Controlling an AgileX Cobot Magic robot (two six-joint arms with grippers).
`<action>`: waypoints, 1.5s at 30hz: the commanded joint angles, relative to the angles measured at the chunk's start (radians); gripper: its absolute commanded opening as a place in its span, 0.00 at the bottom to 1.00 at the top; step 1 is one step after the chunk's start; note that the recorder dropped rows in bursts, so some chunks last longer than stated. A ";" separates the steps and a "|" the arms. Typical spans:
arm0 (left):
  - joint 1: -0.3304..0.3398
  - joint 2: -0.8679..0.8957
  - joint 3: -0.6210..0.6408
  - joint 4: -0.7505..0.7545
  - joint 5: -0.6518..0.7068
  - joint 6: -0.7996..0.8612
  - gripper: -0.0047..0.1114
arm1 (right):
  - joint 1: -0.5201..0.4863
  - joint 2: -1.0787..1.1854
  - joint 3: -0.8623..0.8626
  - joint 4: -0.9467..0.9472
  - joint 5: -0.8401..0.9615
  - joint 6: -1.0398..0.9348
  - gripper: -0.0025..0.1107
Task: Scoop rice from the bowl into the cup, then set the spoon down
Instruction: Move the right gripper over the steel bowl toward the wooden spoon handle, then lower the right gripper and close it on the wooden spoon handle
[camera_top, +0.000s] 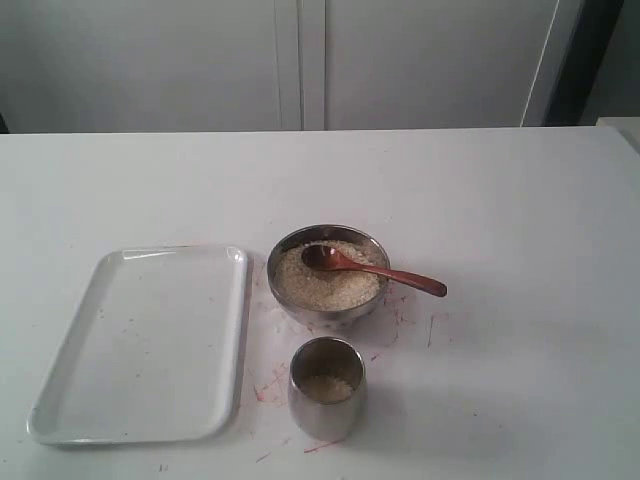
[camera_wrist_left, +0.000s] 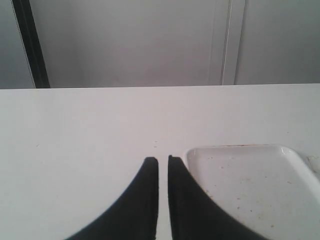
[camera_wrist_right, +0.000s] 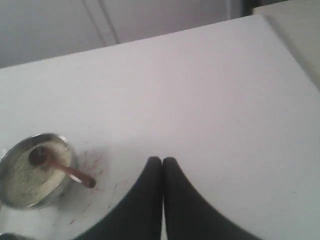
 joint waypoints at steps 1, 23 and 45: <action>-0.008 -0.001 -0.007 -0.005 -0.003 -0.005 0.16 | 0.077 0.166 -0.126 0.207 0.057 -0.253 0.02; -0.008 -0.001 -0.007 -0.005 -0.003 -0.005 0.16 | 0.681 0.651 -0.581 -0.341 0.381 -0.148 0.02; -0.008 -0.001 -0.007 -0.005 -0.003 -0.005 0.16 | 0.760 0.863 -0.579 -0.150 0.522 -0.438 0.02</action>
